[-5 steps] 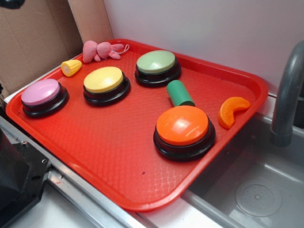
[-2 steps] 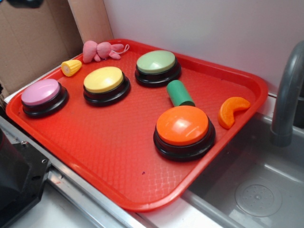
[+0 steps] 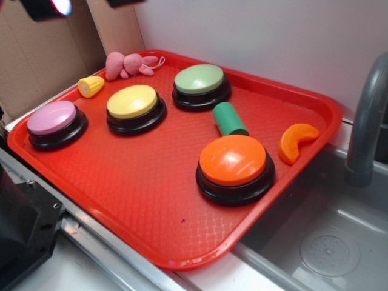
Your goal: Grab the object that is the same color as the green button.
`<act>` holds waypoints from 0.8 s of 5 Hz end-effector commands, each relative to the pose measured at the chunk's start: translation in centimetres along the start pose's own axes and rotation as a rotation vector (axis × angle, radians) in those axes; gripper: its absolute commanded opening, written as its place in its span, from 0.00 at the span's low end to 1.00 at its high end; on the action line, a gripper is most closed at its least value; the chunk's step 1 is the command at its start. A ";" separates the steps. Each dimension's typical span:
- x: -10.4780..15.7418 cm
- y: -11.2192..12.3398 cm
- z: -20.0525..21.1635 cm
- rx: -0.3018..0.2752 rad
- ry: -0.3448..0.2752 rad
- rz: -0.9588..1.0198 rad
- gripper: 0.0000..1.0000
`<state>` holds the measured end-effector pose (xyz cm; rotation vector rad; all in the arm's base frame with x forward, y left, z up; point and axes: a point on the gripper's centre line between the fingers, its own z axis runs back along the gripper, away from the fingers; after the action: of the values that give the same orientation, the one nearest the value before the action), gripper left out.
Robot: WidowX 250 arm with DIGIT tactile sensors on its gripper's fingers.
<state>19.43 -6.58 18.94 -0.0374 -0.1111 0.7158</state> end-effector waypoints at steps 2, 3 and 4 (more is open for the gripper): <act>2.3 -5.7 -9.4 0.048 -0.103 0.086 1.00; 3.3 -6.0 -11.9 0.052 -0.103 0.111 1.00; 4.8 -6.3 -14.1 0.059 -0.063 0.130 1.00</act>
<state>27.63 -8.53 4.29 0.0830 -0.1079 0.8463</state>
